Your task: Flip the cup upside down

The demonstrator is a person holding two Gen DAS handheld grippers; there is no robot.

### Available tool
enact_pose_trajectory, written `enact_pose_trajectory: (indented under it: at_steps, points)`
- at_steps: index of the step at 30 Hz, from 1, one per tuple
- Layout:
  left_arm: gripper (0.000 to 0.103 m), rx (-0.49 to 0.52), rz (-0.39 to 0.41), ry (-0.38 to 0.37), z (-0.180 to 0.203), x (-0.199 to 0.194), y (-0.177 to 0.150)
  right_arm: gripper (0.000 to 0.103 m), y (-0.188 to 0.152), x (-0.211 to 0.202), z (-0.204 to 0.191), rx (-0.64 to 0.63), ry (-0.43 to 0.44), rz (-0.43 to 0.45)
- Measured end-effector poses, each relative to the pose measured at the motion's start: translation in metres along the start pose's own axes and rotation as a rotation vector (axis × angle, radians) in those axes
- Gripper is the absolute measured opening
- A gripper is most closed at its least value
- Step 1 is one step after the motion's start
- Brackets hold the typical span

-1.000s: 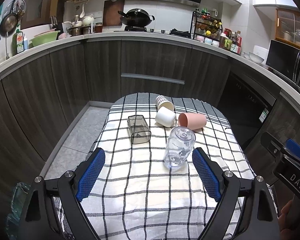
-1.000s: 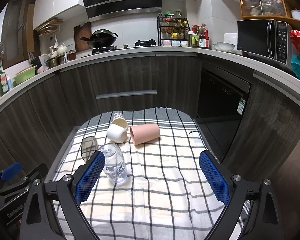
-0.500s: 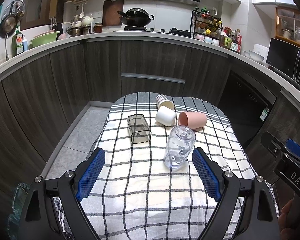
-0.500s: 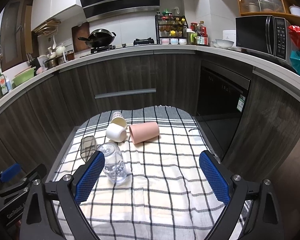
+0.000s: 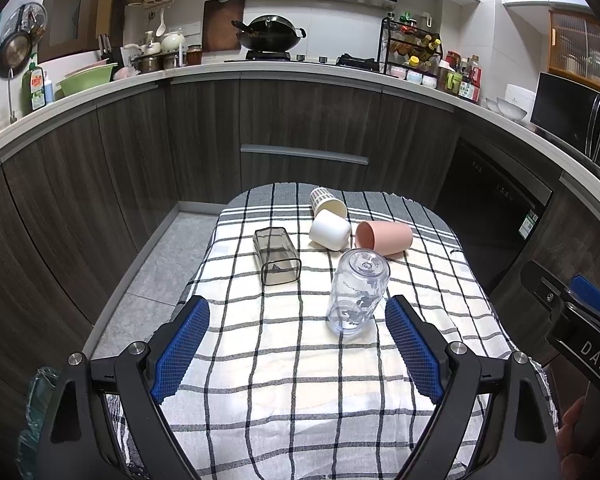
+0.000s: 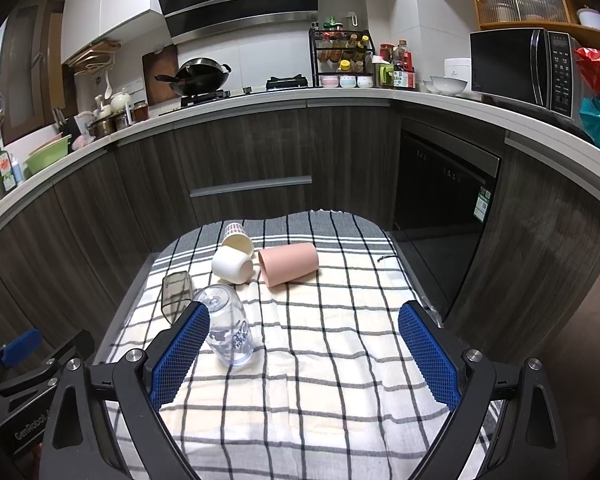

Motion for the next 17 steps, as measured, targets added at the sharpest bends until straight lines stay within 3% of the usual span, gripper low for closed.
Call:
enact_pose_trajectory:
  at_steps: [17]
  points:
    - [0.091, 0.002, -0.009, 0.019, -0.0026, -0.0004, -0.0002, 0.096, -0.001, -0.0002, 0.0001, 0.003, -0.002, -0.004]
Point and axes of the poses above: each gripper's, at about its wrist camera, not at the fingertips, and x roughly the way its jaws point, z to its right, y to its top, the point moved 8 cm from there along x, roughly the way its jaws point, and after that the axes turned 15 degrees about z, right-handed, at the moved point
